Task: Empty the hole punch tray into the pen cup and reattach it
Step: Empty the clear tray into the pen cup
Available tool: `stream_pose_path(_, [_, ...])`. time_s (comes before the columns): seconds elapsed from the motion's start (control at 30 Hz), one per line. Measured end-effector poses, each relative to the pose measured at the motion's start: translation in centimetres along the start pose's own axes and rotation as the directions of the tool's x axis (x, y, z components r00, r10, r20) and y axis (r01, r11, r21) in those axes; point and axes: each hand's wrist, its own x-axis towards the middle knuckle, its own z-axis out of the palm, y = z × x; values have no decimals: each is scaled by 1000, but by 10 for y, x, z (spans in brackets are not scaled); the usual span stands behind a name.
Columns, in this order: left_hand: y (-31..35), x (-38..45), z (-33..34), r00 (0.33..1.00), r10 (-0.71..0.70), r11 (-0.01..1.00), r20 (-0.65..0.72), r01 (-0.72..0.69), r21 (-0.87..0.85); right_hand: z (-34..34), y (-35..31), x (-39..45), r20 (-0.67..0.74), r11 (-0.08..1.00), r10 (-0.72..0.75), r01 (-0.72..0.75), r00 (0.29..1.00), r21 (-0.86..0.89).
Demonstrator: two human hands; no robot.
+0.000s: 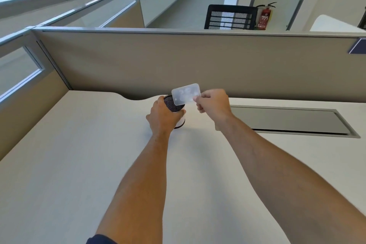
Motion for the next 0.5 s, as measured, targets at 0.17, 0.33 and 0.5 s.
stream_pose_path(0.17, [-1, -6, -1, 999, 3, 997, 39, -6, 76, -18, 22, -18, 22, 902, 230, -222, 973, 369])
stream_pose_path(0.33, [0, -43, -8, 967, 251, 958, -41, -242, 155, -40, 42, -47, 33, 853, 329, -312, 944, 419])
stream_pose_path(0.5, [7, -87, -11, 825, 554, 799, 114, -565, 207, -59, 61, -78, 37, 835, 398, -379, 916, 398])
